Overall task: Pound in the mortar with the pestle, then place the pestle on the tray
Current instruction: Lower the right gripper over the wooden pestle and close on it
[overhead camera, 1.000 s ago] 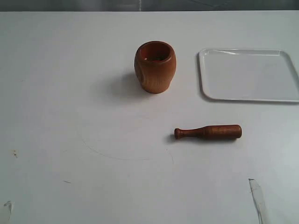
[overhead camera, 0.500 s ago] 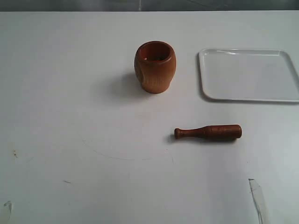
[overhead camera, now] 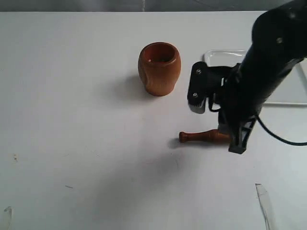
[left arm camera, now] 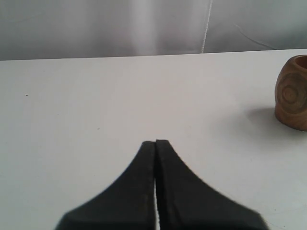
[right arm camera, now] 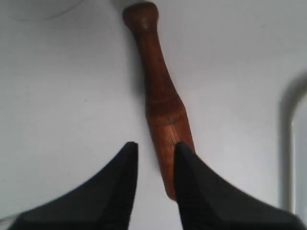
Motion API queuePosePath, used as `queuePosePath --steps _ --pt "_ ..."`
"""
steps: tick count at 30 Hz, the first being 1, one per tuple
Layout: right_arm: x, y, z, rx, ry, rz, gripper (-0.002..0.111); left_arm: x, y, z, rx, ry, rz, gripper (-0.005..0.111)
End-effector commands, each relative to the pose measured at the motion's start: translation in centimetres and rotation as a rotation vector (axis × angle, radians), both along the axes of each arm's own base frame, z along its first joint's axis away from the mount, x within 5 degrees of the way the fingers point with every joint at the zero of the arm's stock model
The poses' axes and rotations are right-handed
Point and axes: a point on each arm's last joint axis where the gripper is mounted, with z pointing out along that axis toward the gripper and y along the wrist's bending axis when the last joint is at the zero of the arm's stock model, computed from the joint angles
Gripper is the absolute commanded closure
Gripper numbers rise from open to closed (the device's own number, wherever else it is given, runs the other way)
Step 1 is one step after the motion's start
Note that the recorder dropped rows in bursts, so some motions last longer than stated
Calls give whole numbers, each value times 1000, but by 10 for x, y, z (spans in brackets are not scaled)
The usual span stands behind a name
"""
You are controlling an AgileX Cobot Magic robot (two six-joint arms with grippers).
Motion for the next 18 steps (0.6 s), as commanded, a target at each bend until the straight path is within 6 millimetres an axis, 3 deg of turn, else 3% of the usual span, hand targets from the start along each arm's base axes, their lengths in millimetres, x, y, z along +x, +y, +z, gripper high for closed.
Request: queuePosePath --steps 1,11,18 --pt "-1 15 -15 -5 4 55 59 0 -1 0 -15 -4 -6 107" --pt "5 29 -13 100 -115 83 57 0 -1 0 -15 -4 -6 107" --pt "2 33 -21 119 -63 113 57 0 -1 0 -15 -4 -6 107"
